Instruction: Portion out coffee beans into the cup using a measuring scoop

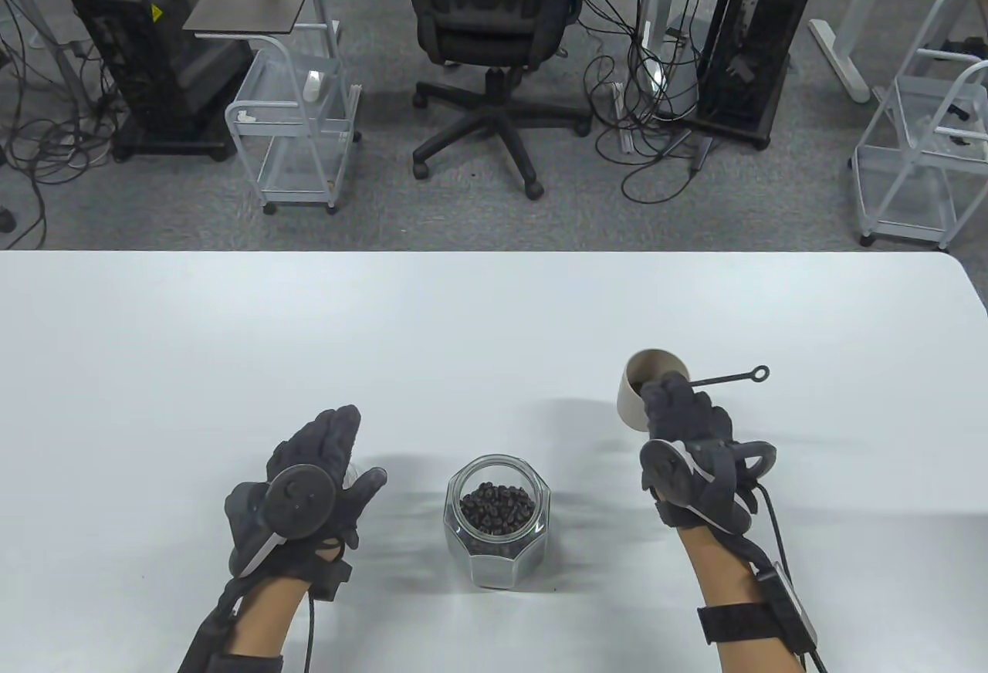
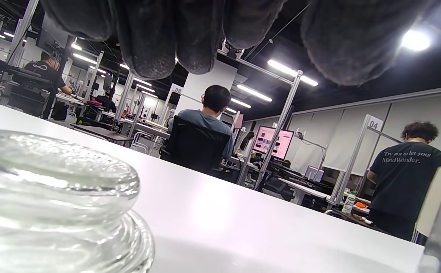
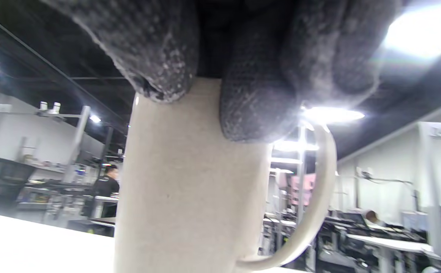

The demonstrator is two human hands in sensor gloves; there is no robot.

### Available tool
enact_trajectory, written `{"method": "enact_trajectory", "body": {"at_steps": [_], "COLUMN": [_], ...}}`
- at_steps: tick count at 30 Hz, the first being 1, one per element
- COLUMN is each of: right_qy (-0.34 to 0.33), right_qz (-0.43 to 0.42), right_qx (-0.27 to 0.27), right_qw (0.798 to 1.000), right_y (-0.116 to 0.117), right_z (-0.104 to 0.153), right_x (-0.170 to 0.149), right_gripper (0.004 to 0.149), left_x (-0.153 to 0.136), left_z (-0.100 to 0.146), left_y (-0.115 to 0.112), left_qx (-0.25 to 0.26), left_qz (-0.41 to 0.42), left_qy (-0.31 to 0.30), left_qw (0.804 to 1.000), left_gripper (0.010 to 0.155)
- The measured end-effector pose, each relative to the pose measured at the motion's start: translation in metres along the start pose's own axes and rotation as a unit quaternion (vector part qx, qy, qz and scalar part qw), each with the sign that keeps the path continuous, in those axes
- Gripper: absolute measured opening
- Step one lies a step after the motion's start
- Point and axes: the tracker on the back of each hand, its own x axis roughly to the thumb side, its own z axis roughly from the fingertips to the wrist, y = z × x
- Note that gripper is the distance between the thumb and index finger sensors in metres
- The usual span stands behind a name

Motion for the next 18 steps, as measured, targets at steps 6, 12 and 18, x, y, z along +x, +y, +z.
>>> {"method": "enact_trajectory", "body": {"at_steps": [6,12,18], "right_qy": [-0.085,-0.165,-0.226], "right_qz": [-0.06,-0.101,-0.153], "right_qx": [-0.02,-0.005,0.014], "right_qw": [0.994,0.981,0.962], "right_y": [-0.004,0.006,0.012], "right_z": [-0.002,0.013,0.012], "right_x": [0.044,0.07,0.08], "right_gripper": [0.036,0.037,0.036], "left_x": [0.004,0.006,0.007], "left_z": [-0.001,0.0,0.0], "left_y": [-0.003,-0.003,-0.008], "left_qx": [-0.01,-0.01,-0.024], "left_qz": [-0.003,-0.003,0.005], "left_qy": [-0.008,-0.012,-0.017], "left_qw": [1.0,1.0,1.0], "left_gripper": [0.082,0.082,0.082]}}
